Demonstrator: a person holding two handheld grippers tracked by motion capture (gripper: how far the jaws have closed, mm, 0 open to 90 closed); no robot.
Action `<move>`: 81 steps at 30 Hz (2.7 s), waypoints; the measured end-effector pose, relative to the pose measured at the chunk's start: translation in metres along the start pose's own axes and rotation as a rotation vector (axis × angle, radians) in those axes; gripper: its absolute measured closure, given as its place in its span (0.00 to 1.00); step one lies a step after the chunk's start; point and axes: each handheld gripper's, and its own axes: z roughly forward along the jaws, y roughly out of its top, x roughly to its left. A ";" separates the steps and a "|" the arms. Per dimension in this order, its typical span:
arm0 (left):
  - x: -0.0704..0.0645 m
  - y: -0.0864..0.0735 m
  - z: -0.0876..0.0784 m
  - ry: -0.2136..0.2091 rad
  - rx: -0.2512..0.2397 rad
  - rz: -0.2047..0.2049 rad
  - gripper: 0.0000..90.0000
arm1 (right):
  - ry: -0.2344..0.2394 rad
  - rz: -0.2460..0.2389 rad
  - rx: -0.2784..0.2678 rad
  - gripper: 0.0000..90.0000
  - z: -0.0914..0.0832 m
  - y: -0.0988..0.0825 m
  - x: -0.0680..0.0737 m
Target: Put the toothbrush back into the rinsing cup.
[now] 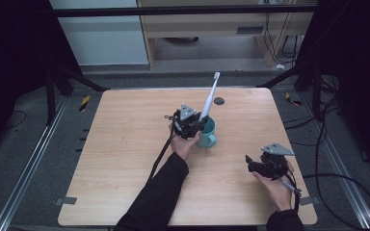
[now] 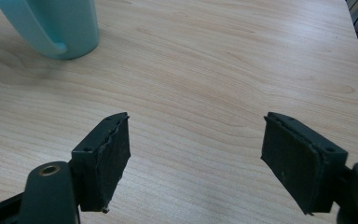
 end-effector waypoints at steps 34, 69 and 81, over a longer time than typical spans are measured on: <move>-0.004 -0.013 0.006 -0.017 0.086 0.030 0.70 | 0.002 -0.002 -0.002 0.26 0.000 0.001 0.001; 0.060 -0.012 -0.135 0.034 0.097 0.047 0.45 | -0.015 0.020 -0.017 0.23 -0.002 0.001 -0.001; 0.084 -0.044 -0.186 0.144 0.135 0.036 0.40 | -0.018 0.022 -0.016 0.23 -0.002 0.001 0.000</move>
